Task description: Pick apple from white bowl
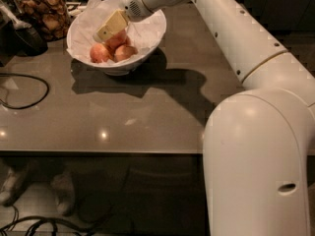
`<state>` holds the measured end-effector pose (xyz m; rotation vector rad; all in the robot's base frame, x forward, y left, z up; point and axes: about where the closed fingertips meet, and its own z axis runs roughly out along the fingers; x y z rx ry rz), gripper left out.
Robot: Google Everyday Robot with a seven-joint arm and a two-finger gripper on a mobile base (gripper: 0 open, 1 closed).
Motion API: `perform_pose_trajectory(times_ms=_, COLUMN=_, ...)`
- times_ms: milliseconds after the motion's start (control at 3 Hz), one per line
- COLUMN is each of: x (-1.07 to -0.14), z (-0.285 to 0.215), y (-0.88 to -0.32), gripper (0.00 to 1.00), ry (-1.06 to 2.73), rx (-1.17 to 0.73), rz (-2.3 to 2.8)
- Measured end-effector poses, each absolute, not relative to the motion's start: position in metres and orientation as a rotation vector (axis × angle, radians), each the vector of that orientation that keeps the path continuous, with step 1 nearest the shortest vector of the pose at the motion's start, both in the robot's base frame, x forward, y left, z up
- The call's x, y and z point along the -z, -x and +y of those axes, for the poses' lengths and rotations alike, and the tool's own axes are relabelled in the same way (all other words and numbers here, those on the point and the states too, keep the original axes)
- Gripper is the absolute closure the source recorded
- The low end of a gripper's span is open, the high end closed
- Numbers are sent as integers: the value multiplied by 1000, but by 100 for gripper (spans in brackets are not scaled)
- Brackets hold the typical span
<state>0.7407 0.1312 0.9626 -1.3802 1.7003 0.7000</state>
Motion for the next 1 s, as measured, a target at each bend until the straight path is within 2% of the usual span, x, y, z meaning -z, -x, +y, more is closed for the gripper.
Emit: perform_pose_trajectory(times_ms=1000, x=-936, z=130, y=-750, gripper=0, ry=1380, rx=-739, rz=1720)
